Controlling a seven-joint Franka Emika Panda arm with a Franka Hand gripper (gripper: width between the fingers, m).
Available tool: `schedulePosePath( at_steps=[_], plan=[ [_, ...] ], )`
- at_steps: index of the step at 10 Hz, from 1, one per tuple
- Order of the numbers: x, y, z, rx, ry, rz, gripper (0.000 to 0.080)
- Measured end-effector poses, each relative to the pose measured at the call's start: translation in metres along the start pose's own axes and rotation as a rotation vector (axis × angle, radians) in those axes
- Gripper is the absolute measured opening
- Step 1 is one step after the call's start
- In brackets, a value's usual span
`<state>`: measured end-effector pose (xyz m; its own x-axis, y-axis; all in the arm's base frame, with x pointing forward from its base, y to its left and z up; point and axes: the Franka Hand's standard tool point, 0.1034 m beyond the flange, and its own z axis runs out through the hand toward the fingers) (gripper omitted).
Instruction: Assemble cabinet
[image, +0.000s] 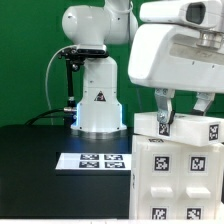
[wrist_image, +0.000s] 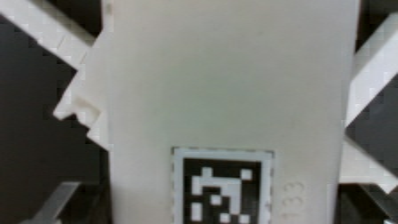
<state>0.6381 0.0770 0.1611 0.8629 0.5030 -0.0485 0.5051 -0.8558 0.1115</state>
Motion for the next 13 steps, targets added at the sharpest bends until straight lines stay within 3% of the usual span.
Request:
schedulePosePath(
  at_steps=[4,8,10,11,12,13],
  plan=[
    [0.0012,-0.0006,0.0007,0.000,0.007,0.603,0.0551],
    [0.0033,0.0017,0.0001,0.010,0.021,0.871,0.0551],
    [-0.0012,-0.0013,0.0001,0.017,0.029,1.182,0.0552],
    [-0.0044,-0.0022,0.0004,0.035,0.040,1.411,0.0552],
    [-0.0034,-0.0011,-0.0001,0.071,0.080,1.568,0.0552],
    [-0.0032,-0.0029,-0.0010,0.066,0.078,1.593,0.0553]
  ],
)
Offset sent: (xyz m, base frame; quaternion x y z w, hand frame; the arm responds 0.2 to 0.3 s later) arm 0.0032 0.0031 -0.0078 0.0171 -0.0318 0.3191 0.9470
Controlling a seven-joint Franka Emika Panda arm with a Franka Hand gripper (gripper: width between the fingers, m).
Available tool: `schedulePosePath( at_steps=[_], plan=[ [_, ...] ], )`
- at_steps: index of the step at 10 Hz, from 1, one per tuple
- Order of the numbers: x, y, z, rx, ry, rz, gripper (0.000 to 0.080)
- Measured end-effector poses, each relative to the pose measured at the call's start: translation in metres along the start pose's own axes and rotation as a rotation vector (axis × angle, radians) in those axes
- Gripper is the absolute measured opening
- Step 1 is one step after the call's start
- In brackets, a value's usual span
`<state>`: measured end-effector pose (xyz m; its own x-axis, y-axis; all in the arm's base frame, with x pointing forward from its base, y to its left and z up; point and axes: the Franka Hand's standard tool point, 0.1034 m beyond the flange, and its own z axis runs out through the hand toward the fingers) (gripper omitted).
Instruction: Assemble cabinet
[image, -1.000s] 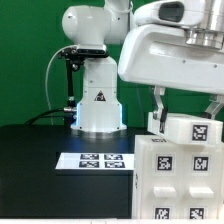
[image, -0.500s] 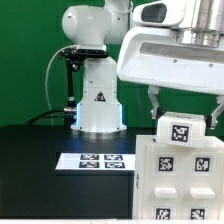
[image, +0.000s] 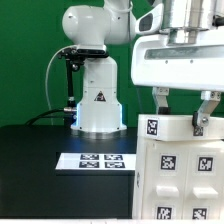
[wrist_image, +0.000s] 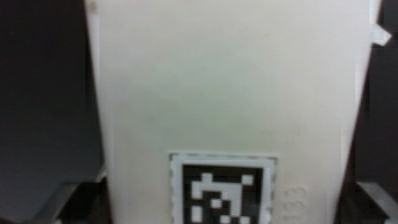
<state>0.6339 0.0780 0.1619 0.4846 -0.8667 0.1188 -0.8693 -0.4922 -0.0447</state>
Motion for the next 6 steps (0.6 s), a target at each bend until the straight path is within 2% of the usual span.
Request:
schedulePosePath(
  at_steps=[1,2,3,6],
  plan=[
    [-0.001,-0.002,-0.003,-0.037,-0.006,0.005,0.0553],
    [0.000,-0.005,-0.002,-0.026,-0.010,0.087,0.0553],
    [0.001,-0.003,-0.001,-0.029,-0.010,0.131,0.0553],
    [0.002,0.006,0.003,-0.014,-0.075,0.703,0.0553]
  ],
)
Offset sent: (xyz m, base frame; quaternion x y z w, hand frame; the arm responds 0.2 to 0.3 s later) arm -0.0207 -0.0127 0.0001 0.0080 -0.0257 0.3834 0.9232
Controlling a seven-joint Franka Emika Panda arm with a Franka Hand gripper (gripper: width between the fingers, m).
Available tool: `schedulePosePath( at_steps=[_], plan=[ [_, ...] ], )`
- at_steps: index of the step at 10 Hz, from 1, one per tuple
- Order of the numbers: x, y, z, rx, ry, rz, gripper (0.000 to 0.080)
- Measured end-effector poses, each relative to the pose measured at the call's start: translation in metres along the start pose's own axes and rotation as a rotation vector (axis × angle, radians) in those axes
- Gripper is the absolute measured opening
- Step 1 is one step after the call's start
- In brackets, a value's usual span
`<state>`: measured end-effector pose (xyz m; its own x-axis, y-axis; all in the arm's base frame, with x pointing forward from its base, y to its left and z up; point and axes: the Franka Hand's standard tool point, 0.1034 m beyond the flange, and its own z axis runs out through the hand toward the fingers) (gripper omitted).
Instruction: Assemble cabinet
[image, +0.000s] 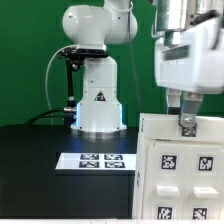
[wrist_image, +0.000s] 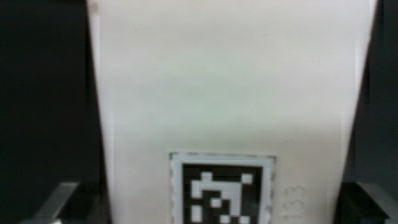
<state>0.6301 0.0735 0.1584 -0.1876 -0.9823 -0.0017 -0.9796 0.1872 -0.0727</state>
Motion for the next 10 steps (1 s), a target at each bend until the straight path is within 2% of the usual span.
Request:
schedulePosePath(
  at_steps=[1,3,4,5,6,7,8,10],
  plan=[
    [0.000,0.000,0.000,0.009,0.004,0.033,0.0553],
    [0.001,0.001,0.000,0.008,0.007,-0.042,0.0553],
    [-0.001,0.000,-0.004,0.006,0.004,-0.160,0.0647],
    [-0.005,-0.003,-0.010,0.031,-0.004,-0.309,0.0751],
    [-0.010,-0.004,-0.016,0.060,-0.009,-0.466,0.0784],
    [-0.017,0.000,-0.017,0.070,-0.007,-0.581,0.0784],
    [-0.022,0.003,-0.018,0.063,-0.007,-0.677,0.0796],
    [-0.018,0.002,-0.017,0.062,0.000,-0.788,0.0797]
  ],
)
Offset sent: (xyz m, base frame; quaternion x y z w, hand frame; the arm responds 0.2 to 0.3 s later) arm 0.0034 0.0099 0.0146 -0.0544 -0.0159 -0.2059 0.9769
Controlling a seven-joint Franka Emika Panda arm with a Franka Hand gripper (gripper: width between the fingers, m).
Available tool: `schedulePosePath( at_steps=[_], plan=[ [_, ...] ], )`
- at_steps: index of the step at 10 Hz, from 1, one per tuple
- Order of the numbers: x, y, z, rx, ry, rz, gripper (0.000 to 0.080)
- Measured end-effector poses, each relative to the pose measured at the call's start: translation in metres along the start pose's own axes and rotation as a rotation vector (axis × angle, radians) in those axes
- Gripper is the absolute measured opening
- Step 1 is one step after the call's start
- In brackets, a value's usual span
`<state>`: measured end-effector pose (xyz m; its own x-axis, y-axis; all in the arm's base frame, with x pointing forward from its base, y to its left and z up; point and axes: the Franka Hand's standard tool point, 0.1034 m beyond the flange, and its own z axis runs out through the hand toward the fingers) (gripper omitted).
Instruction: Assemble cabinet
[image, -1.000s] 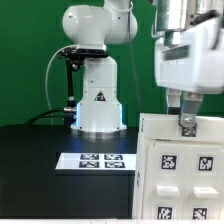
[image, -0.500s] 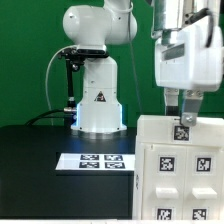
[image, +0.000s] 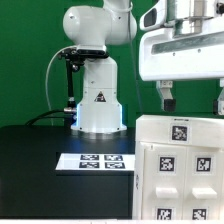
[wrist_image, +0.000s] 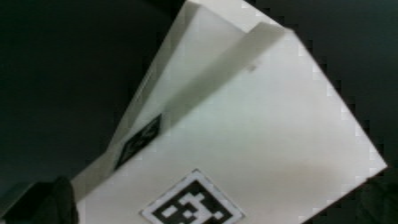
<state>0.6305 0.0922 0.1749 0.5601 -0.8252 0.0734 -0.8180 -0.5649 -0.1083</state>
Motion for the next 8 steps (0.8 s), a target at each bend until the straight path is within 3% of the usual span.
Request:
schedulePosePath(
  at_steps=[2,4,5,8],
  plan=[
    [-0.0065,-0.0059,-0.0011,-0.005,-0.005,-0.300,0.0797],
    [-0.0061,-0.0101,-0.0057,0.013,0.003,-0.566,0.0797],
    [-0.0061,-0.0106,-0.0065,0.037,0.033,-0.633,0.0797],
    [-0.0030,-0.0077,-0.0050,0.026,0.039,-0.879,0.0797]
  ],
)
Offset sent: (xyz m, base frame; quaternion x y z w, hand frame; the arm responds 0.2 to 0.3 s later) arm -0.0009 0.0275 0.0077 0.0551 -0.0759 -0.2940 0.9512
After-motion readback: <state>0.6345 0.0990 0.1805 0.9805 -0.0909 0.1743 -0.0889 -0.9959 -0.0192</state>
